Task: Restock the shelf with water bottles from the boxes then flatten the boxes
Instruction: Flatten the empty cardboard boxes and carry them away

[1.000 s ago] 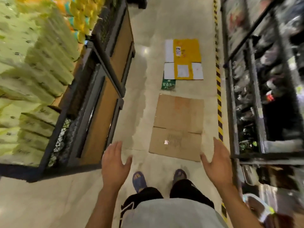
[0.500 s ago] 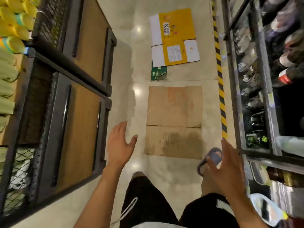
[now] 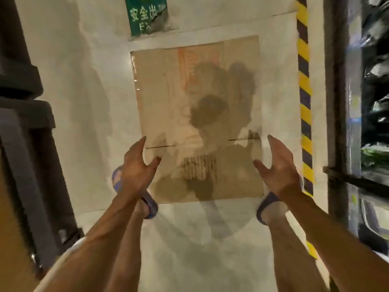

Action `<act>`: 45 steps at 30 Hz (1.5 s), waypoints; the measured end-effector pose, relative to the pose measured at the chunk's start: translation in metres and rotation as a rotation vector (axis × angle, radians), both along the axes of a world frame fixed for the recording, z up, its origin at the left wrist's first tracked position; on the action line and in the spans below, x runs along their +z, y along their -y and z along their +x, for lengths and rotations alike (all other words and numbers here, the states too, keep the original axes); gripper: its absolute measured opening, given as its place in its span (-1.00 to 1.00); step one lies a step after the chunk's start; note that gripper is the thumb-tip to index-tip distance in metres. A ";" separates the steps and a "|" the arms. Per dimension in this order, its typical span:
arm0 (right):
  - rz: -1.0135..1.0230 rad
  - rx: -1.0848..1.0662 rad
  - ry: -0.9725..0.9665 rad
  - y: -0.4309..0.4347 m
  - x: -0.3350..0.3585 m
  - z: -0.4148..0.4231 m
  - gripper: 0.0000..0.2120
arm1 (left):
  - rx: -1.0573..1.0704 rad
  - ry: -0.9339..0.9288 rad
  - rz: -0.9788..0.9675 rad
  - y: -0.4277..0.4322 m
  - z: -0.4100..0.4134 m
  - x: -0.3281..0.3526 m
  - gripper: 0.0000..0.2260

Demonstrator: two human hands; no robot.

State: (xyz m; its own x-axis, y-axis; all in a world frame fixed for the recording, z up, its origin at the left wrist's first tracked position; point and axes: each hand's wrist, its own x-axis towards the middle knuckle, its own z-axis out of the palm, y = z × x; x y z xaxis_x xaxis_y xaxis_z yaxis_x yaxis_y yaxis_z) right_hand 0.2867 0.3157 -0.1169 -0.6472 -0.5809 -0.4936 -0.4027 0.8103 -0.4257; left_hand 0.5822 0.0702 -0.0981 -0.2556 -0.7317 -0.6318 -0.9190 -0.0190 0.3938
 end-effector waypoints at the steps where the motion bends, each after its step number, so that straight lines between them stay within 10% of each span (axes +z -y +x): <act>1: 0.019 -0.008 0.024 0.004 -0.037 -0.002 -0.27 | 0.006 0.017 0.012 0.007 0.004 -0.040 -0.34; 9: 0.086 -0.363 0.115 0.000 -0.257 -0.039 -0.18 | 0.272 0.073 0.104 0.043 0.040 -0.251 -0.03; 14: 0.138 -0.612 0.054 0.023 -0.282 -0.040 -0.19 | 0.545 0.061 0.121 0.058 0.056 -0.309 0.04; 21: 0.149 -0.726 0.239 0.017 -0.275 -0.071 -0.53 | 0.721 -0.073 0.217 0.065 0.058 -0.302 -0.81; 24: 0.073 -0.744 0.327 0.014 -0.262 -0.075 -0.72 | 0.683 -0.114 0.252 0.067 0.059 -0.293 -0.86; 34: -0.235 -0.608 0.195 0.035 -0.159 -0.036 -0.65 | 0.521 -0.164 -0.136 0.030 0.020 -0.185 -0.90; 45: -0.398 -0.560 0.061 0.092 0.149 -0.099 -0.96 | 0.502 -0.285 -0.371 0.074 -0.045 0.142 -0.89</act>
State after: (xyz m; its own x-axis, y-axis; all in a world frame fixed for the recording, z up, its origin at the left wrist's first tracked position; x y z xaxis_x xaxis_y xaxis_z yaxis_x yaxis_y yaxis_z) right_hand 0.1880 0.2232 0.0323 -0.8805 -0.3115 -0.3573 0.0654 0.6668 -0.7423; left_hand 0.5375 -0.0034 0.0438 0.0519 -0.9602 -0.2744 -0.6937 -0.2324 0.6818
